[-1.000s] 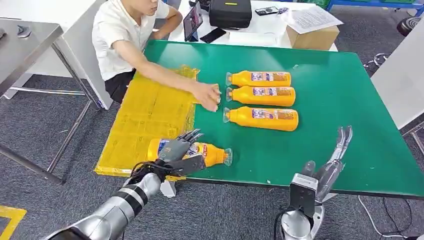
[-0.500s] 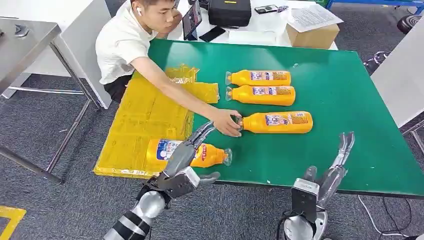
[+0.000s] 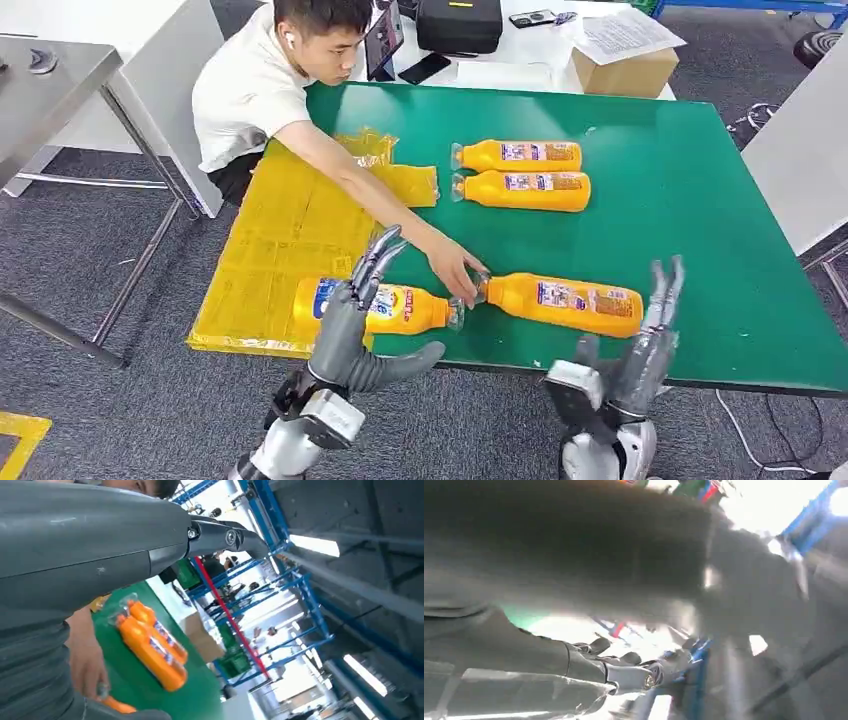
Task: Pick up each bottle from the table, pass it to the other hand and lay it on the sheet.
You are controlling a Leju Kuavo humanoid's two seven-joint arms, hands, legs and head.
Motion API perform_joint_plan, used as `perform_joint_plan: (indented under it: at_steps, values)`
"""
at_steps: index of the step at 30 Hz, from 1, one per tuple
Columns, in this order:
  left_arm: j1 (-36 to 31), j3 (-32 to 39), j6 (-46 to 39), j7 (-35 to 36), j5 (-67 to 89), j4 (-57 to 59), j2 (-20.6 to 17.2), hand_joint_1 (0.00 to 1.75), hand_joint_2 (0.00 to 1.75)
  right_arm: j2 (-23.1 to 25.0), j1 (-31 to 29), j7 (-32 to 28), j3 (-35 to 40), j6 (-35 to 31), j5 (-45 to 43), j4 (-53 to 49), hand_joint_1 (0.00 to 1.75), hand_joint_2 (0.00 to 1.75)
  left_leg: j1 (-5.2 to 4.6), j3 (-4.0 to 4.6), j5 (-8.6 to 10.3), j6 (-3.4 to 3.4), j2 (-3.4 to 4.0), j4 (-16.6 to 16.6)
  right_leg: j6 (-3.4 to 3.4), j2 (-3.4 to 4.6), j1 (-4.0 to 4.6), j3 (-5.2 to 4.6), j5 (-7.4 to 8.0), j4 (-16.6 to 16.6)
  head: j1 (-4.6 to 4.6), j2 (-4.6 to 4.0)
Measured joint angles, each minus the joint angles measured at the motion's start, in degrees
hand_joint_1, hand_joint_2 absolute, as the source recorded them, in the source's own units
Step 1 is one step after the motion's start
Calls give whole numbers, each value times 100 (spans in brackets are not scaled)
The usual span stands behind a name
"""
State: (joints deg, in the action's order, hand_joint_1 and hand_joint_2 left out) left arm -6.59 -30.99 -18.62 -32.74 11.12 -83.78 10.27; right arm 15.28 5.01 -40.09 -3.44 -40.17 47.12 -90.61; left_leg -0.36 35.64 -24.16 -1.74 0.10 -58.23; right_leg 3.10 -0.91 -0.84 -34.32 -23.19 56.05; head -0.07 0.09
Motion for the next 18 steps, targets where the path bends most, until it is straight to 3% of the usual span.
perform_joint_plan:
  at_steps: [4, 9, 18]
  values:
    - [213, -116, 138, -28, -59, -24, -90, 0, 175, -256, -125, 2, -424, 0, 1201, 616, 0, 175, -1, 4, 0, 0, -8, 0, 1, -3, -1, 1, -2, 0, 2, 0]
    - [290, -164, 376, -63, -225, -66, -168, 0, 175, -544, -340, 118, -804, 0, 1729, 1263, 0, 175, -4, 6, -1, -2, -5, 0, 2, -2, -3, 1, 0, -1, 2, 0]
    - [343, -221, 455, -33, -280, -83, -186, 0, 175, -935, -584, 772, -773, -2, 2164, 2049, 0, 175, -2, 5, 0, -1, -6, 0, 2, -3, -2, 1, 0, 0, 2, 0]
